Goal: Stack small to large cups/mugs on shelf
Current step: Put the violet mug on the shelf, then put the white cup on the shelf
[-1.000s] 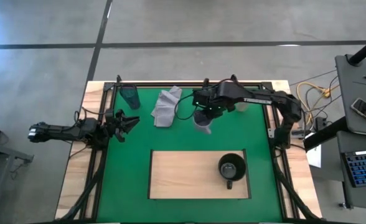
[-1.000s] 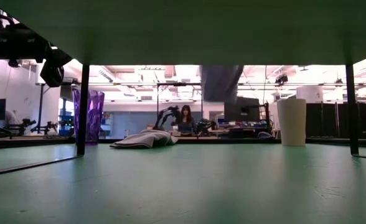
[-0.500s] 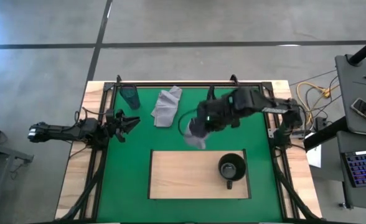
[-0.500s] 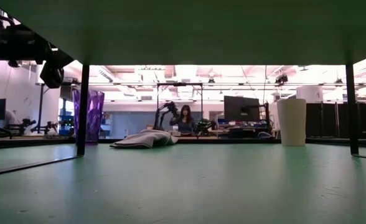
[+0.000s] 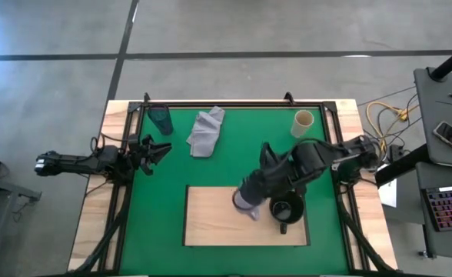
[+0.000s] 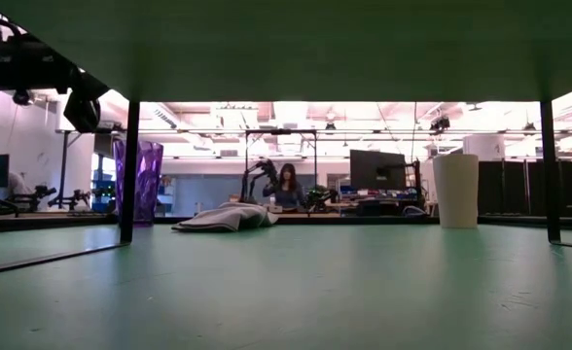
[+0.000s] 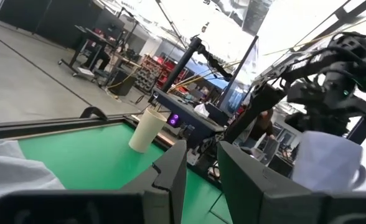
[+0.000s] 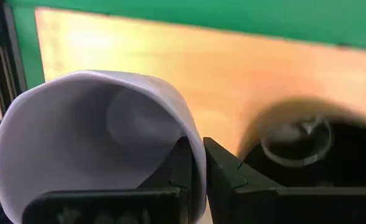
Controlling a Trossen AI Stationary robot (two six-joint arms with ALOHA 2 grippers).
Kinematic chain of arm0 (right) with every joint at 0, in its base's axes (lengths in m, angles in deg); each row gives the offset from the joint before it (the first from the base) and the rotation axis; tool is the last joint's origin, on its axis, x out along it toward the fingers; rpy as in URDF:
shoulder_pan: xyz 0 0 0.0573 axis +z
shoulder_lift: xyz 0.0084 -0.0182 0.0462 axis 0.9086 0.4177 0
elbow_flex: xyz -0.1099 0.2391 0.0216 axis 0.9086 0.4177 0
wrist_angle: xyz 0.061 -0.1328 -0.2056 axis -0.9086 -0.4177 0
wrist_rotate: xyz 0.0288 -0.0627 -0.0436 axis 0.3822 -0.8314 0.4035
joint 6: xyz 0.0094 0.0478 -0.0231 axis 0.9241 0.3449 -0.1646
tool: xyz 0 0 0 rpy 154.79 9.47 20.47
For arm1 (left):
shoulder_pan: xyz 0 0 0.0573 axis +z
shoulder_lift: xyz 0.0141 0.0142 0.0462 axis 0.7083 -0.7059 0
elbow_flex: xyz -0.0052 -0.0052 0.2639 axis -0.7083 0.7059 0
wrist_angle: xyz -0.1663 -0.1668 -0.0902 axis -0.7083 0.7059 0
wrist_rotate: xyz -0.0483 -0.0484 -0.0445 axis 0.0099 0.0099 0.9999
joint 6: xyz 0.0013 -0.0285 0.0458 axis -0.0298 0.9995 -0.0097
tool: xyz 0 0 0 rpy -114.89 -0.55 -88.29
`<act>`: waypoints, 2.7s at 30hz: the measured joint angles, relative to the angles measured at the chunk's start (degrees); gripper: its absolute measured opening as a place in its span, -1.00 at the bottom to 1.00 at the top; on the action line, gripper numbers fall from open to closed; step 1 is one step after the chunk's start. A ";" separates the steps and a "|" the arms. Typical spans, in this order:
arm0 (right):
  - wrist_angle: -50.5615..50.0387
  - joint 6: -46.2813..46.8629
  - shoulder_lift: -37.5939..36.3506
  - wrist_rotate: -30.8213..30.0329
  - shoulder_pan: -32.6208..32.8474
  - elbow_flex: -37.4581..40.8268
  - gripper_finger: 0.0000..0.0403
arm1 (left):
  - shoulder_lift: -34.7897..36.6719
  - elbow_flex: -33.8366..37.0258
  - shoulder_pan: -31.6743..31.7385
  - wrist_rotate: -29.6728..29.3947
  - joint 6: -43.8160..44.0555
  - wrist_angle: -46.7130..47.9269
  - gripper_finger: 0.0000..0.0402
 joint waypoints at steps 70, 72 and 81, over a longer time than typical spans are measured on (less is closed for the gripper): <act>0.14 -2.74 1.22 3.18 2.98 1.67 -0.62 | -0.75 -0.04 0.01 0.09 -0.10 0.79 -0.61; 0.12 -2.74 0.84 3.37 3.01 1.67 -0.62 | -0.75 -0.04 -0.01 0.10 -0.10 0.79 -0.62; 0.04 -2.75 -2.09 -2.82 2.99 1.54 -0.62 | -0.75 -0.04 0.00 0.09 -0.06 0.75 -0.61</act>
